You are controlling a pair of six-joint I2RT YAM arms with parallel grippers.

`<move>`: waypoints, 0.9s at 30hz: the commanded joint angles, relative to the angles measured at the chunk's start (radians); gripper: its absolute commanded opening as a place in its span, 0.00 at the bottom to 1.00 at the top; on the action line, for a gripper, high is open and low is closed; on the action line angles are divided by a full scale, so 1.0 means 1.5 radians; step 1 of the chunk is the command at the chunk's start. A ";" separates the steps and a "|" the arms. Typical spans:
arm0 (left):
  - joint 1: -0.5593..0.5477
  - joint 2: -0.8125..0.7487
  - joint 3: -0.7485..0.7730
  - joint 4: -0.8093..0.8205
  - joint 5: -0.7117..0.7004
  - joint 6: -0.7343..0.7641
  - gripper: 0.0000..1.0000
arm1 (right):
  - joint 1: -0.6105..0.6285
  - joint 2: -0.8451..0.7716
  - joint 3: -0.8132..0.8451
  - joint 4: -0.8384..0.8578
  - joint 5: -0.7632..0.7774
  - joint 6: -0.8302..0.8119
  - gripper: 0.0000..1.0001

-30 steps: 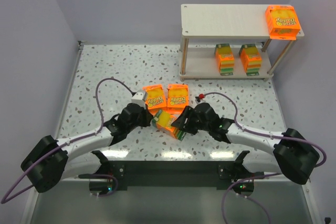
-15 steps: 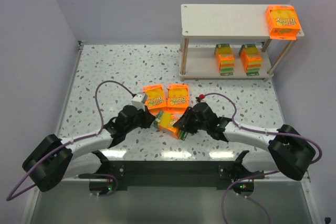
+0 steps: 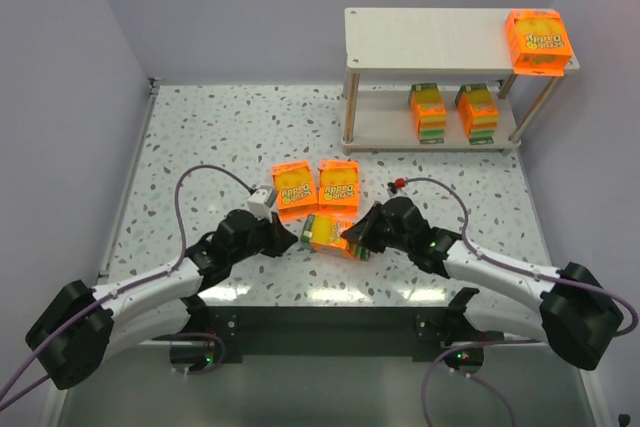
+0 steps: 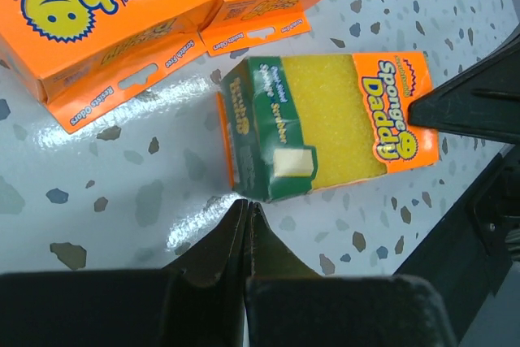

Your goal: Place and organize the cleaning sponges onto the shelf

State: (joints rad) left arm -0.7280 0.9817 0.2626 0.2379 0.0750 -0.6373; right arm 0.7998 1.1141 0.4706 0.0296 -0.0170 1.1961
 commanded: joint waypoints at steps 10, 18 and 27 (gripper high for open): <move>-0.004 -0.162 0.144 -0.280 -0.187 -0.028 0.00 | -0.126 -0.318 0.029 -0.226 0.095 -0.026 0.00; -0.006 -0.162 0.143 -0.279 -0.164 -0.035 0.00 | -0.167 -0.252 0.037 -0.083 0.295 0.057 0.00; -0.006 -0.184 0.138 -0.280 -0.148 -0.042 0.00 | -0.175 -0.031 0.074 0.179 0.439 0.159 0.00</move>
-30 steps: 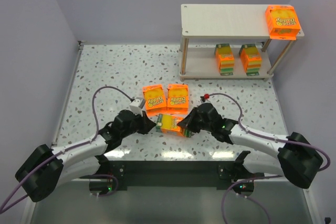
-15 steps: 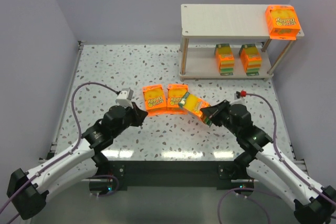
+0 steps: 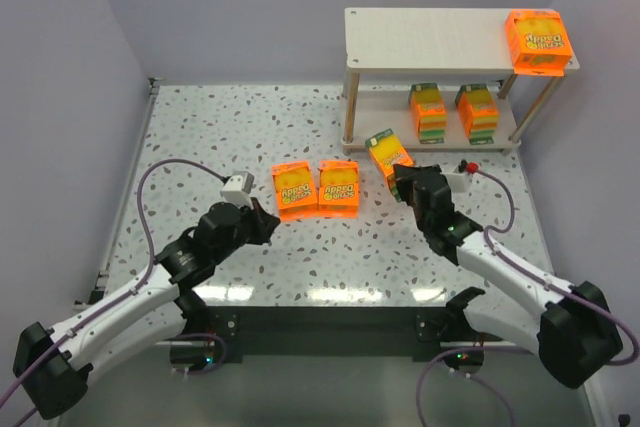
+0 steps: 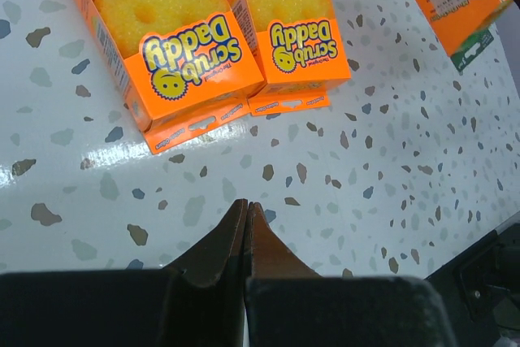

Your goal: Place and organize the cleaning sponges onto the shelf

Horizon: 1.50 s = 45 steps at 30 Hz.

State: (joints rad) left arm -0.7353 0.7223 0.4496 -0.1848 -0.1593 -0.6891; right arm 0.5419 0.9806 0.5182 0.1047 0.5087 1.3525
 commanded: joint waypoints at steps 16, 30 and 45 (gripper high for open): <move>0.000 -0.048 0.019 -0.033 0.013 -0.010 0.00 | -0.024 0.470 0.256 0.385 0.214 0.204 0.00; 0.000 -0.029 0.049 -0.046 0.009 0.005 0.00 | -0.068 0.613 0.378 0.289 0.195 0.255 0.00; -0.001 -0.026 0.041 -0.028 0.006 -0.004 0.00 | -0.079 0.515 0.320 0.394 0.096 0.157 0.62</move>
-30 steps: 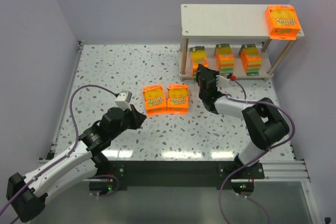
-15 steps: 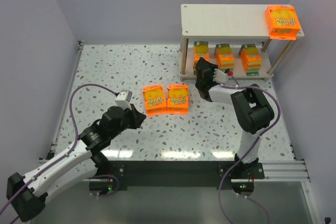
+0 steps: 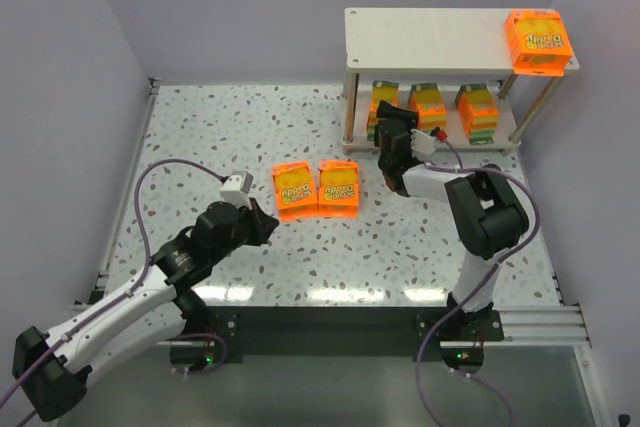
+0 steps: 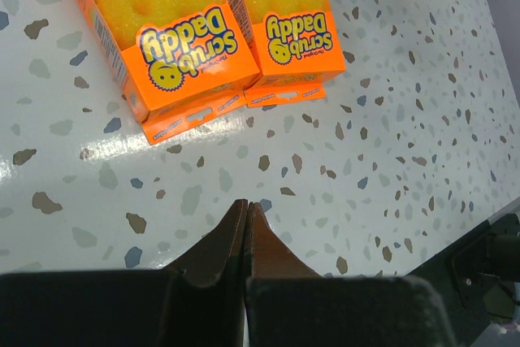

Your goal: Place and organize the cleaning sponges onto the shelf

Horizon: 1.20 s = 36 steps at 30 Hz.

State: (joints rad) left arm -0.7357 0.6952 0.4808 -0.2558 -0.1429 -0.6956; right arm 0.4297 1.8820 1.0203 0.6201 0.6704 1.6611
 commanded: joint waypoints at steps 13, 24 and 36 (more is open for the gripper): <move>0.008 0.168 0.095 0.121 -0.074 0.066 0.00 | -0.002 -0.484 -0.169 -0.309 -0.187 -0.260 0.80; 0.019 0.480 0.296 0.294 0.029 0.206 0.00 | 0.008 -0.693 -0.328 -0.493 -0.446 -0.462 0.70; 0.043 0.779 0.477 0.319 0.124 0.234 0.00 | 0.011 -0.861 -0.351 -0.690 -0.469 -0.536 0.68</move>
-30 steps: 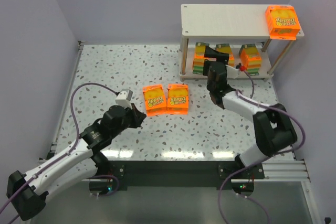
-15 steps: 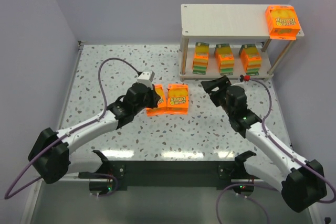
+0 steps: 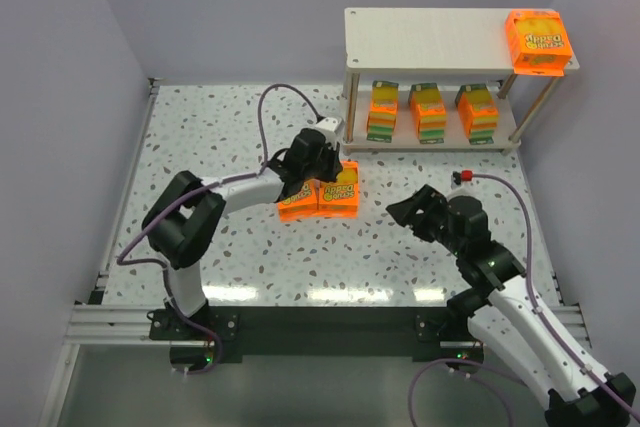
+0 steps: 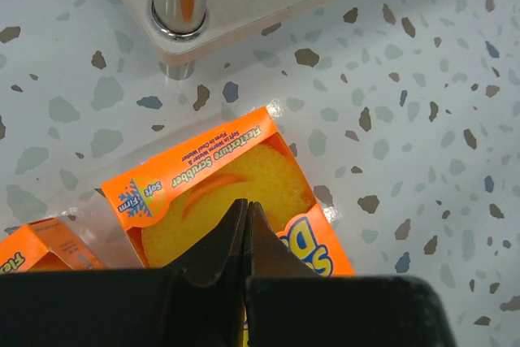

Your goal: Place and organize the cleaning sponges onto the shelf

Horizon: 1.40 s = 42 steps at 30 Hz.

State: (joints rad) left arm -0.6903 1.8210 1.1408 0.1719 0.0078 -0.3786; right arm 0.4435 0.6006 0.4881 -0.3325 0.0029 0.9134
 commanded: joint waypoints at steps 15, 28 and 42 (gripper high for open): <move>0.012 -0.003 -0.138 0.061 -0.051 -0.111 0.00 | 0.003 0.064 -0.005 -0.048 -0.082 -0.073 0.70; -0.144 -0.214 -0.372 0.080 -0.303 -0.497 0.00 | 0.036 0.137 -0.022 0.035 -0.125 -0.029 0.70; -0.171 -0.239 -0.406 0.107 -0.304 -0.597 0.00 | 0.251 0.213 -0.066 0.201 -0.116 0.064 0.34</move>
State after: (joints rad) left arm -0.9394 1.4658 0.5228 0.3279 -0.4156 -1.2640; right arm 0.7944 0.9165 0.4286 -0.1776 -0.1551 0.9371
